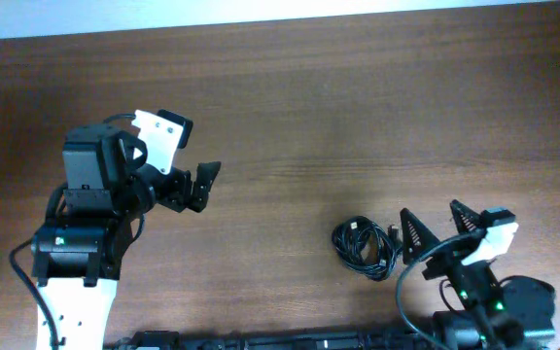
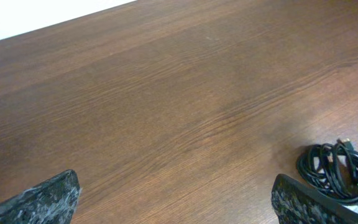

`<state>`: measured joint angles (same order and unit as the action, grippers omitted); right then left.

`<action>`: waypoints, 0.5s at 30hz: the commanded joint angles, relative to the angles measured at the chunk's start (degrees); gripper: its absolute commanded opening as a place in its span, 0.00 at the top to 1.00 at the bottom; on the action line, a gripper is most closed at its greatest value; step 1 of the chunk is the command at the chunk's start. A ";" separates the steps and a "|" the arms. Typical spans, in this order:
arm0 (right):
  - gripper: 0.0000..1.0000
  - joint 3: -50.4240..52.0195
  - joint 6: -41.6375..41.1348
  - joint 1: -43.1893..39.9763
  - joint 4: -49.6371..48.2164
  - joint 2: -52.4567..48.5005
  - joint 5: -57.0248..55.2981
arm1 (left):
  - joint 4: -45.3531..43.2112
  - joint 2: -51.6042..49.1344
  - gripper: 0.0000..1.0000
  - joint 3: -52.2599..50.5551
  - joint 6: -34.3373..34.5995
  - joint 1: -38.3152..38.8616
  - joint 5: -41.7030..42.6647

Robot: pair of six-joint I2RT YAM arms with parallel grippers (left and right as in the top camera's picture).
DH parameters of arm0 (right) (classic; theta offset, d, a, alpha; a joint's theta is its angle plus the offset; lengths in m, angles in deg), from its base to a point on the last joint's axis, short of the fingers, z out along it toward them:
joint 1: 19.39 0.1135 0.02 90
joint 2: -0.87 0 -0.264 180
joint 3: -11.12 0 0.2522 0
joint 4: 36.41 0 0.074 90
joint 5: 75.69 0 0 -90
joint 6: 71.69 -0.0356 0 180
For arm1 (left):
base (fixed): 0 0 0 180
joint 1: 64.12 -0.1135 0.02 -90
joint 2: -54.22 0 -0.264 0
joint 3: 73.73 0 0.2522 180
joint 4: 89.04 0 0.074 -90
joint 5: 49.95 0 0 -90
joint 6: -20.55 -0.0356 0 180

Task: Untangle cables
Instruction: 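Raise the left gripper and lower the right gripper onto the black cable bundle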

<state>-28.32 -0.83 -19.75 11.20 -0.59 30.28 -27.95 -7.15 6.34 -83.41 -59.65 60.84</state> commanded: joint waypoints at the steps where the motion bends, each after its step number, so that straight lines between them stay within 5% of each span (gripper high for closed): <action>1: 0.01 -5.64 -0.07 0.35 2.25 -3.72 0.11 | -0.31 -0.02 0.01 1.27 -1.03 -0.09 1.99; 15: 0.01 -32.15 0.00 0.35 28.74 -44.92 0.15 | -1.57 -0.09 0.01 1.27 -1.14 -0.09 3.89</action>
<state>-56.38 -1.00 -19.75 36.62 -38.86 30.28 -29.24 -7.19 6.38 -83.60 -59.65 63.69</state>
